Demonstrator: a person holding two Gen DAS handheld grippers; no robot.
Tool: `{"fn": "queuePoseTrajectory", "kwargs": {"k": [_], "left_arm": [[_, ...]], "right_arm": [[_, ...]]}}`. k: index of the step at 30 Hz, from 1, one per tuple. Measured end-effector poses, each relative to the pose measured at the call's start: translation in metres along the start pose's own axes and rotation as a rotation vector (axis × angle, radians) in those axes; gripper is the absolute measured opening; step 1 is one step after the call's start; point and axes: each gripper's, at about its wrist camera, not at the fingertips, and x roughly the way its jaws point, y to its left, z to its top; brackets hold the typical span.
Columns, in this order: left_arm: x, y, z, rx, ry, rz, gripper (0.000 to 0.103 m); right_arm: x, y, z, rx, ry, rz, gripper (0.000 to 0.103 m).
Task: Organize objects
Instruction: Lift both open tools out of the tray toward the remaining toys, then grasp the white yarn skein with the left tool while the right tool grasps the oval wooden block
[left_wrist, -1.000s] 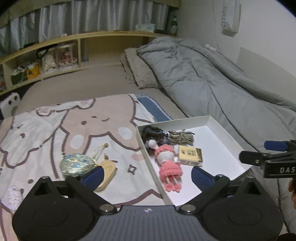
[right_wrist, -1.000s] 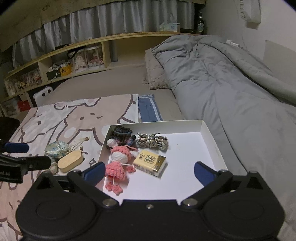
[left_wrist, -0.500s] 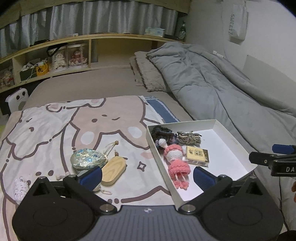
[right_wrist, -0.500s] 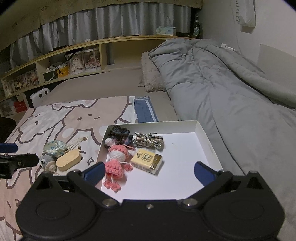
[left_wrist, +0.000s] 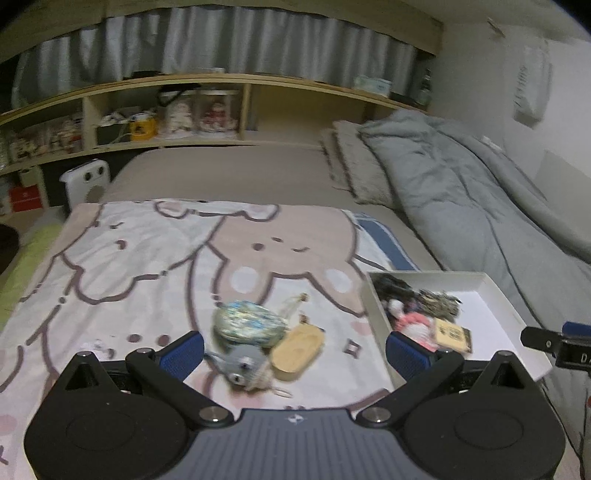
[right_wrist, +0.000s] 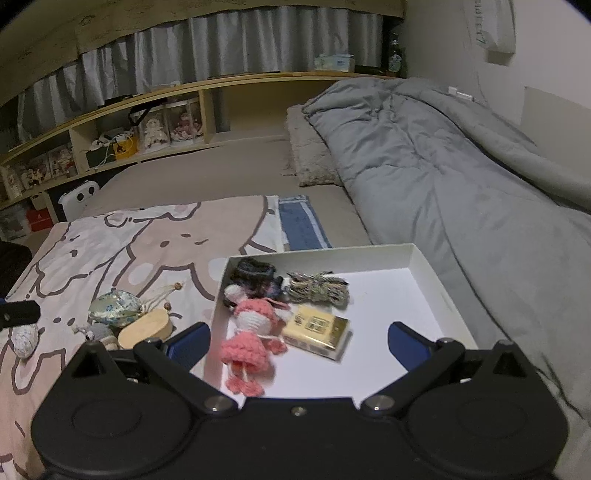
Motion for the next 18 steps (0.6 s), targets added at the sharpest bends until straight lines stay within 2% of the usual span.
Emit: {"fn": "queuePoseTrajectory", "kwargs": {"k": [12,18], "left_arm": [[-0.004,0.065,0.011,-0.080,-0.043,0.140,0.103],[0.002,0.094,0.011,-0.126,-0.038,0.232,0.103]], "right_arm": [[0.033,0.068,0.015,-0.052,-0.020,0.118,0.103],[0.051,0.095,0.019,-0.022,-0.014,0.185,0.103]]}}
